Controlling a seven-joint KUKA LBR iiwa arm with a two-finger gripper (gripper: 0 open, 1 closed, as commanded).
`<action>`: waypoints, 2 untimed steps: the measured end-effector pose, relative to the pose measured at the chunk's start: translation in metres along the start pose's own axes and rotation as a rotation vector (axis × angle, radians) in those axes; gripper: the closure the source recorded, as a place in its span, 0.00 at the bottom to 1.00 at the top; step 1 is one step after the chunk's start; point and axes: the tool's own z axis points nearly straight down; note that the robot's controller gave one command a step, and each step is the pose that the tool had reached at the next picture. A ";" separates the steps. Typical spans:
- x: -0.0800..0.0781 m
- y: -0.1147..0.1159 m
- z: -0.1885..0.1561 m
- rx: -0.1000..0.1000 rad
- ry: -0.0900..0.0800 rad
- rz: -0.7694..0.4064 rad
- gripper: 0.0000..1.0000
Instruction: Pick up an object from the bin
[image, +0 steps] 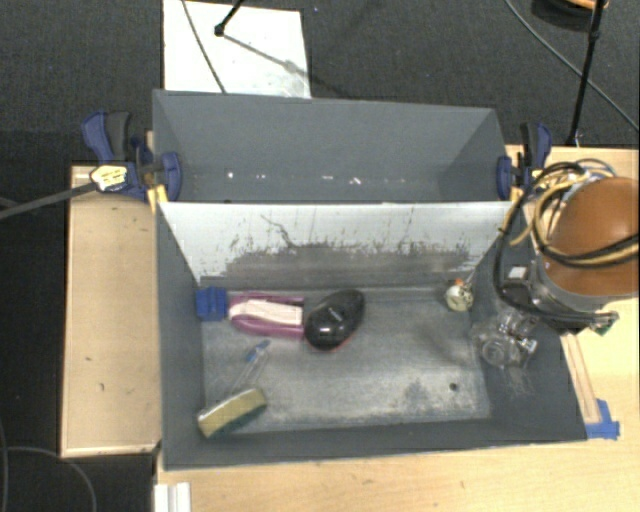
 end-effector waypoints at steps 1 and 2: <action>-0.011 -0.012 -0.070 0.002 -0.001 -0.005 1.00; 0.001 0.003 -0.011 -0.010 0.003 -0.191 1.00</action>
Offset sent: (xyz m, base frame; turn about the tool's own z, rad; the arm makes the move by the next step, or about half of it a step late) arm 0.0126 0.0008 0.0651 -0.0096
